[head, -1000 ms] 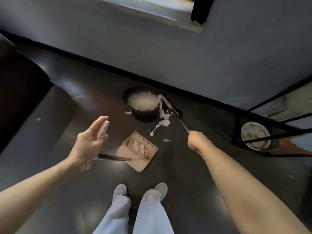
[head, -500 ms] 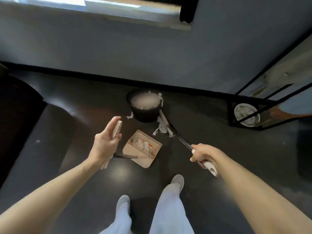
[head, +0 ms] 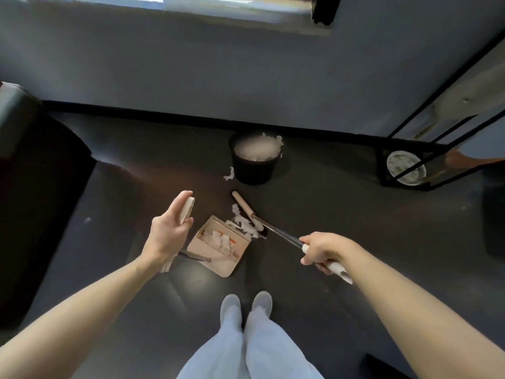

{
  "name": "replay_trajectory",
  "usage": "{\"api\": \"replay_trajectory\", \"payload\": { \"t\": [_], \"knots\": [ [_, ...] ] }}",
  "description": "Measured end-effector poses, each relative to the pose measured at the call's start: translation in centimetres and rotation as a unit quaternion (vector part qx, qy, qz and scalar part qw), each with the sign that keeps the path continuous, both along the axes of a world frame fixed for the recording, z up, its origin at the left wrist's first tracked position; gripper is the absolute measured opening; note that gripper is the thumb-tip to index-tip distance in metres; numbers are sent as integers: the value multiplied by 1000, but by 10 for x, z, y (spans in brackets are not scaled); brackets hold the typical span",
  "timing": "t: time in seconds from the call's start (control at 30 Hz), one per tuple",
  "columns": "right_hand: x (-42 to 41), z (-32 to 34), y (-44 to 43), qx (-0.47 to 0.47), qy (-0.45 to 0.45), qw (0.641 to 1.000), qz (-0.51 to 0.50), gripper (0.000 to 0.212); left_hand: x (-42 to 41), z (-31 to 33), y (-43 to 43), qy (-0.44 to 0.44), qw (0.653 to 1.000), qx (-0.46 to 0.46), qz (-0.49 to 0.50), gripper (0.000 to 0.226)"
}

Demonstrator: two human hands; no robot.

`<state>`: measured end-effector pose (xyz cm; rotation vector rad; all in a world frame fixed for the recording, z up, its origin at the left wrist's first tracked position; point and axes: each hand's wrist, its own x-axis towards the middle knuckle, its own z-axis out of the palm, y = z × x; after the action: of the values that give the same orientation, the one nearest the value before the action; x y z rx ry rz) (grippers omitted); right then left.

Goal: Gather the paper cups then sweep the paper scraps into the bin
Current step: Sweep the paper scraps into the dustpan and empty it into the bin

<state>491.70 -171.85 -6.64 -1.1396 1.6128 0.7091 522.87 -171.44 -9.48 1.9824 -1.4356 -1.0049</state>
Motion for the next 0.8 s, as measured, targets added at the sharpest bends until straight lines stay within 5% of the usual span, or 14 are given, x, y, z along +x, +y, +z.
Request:
{"api": "replay_trajectory", "payload": {
  "t": [0.4,0.8],
  "knots": [
    [59,24,-66,-87,-37,995,39,65,49,4,1,3,994,-8,106,62],
    [148,35,-146,-84,18,991,98,45,108,6,-67,12,997,-24,66,62]
  ]
}}
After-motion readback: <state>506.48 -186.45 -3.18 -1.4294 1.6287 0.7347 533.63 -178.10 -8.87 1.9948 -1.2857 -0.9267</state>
